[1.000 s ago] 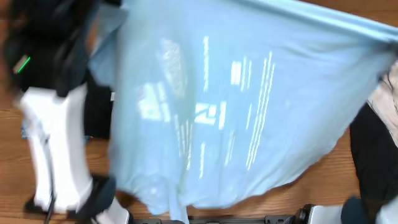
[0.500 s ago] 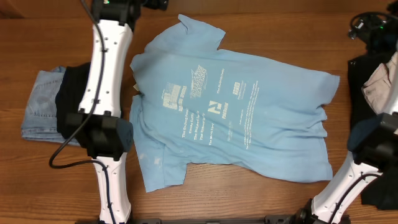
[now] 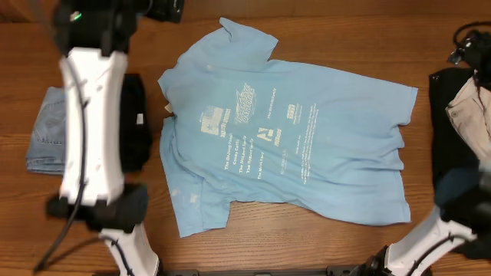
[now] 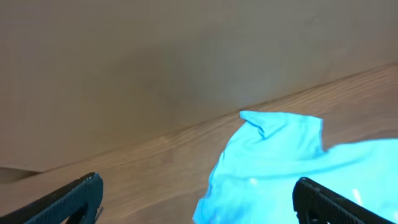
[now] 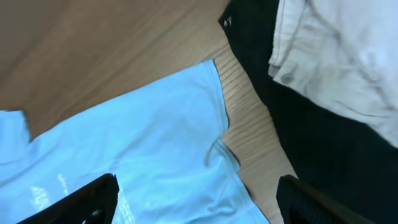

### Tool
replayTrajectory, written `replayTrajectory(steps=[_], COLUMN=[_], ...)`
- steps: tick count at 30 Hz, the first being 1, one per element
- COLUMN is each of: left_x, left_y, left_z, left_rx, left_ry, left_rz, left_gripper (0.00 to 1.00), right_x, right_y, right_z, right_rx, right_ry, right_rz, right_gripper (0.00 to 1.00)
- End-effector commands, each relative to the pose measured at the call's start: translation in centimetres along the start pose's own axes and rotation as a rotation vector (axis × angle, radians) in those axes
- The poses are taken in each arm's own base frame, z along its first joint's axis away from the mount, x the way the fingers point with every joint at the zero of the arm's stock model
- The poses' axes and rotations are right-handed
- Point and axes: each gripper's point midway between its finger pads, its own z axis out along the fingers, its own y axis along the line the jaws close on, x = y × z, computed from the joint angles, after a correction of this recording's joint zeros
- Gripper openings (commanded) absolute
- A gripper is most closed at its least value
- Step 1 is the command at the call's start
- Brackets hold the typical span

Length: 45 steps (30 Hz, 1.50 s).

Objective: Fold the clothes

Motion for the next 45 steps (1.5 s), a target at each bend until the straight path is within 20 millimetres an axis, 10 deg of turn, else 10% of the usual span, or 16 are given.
replayTrajectory(steps=[1, 5, 10, 16, 21, 26, 35, 45], left_x=[-1.7, -0.5, 3.5, 9.5, 19.3, 28.6, 43.7, 49.3], left_y=[0.9, 1.6, 0.6, -3.1, -7.8, -12.8, -18.8, -18.3], left_z=[-9.1, -14.5, -17.2, -12.7, -6.7, -4.1, -6.4, -8.9], left_rx=[-0.038, -0.072, -0.036, 0.143, 0.314, 0.454, 0.424, 0.186], left_ry=[-0.094, -0.094, 0.034, 0.303, 0.668, 0.921, 1.297, 1.459], left_rz=[0.044, 0.039, -0.041, -0.153, -0.248, -0.367, -0.435, -0.483], left_gripper=[1.0, 1.0, 1.0, 1.0, 1.0, 0.98, 0.79, 0.79], right_x=[1.2, 4.2, 8.4, 11.6, 16.5, 22.0, 25.7, 25.6], right_y=[1.2, 1.2, 1.2, -0.1, -1.5, -2.4, -3.6, -3.6], right_z=[-11.5, -18.8, -20.7, -12.1, -1.0, 5.7, 8.8, 8.9], right_rx=[-0.063, -0.091, -0.142, -0.093, -0.074, -0.093, -0.069, -0.074], right_ry=[-0.258, -0.418, -0.388, -0.09, 0.207, 0.379, 0.462, 0.456], right_rz=[-0.051, -0.057, 0.029, 0.1, 0.151, 0.216, 0.238, 0.233], right_gripper=[0.86, 0.88, 0.98, 1.0, 1.0, 1.0, 1.0, 1.0])
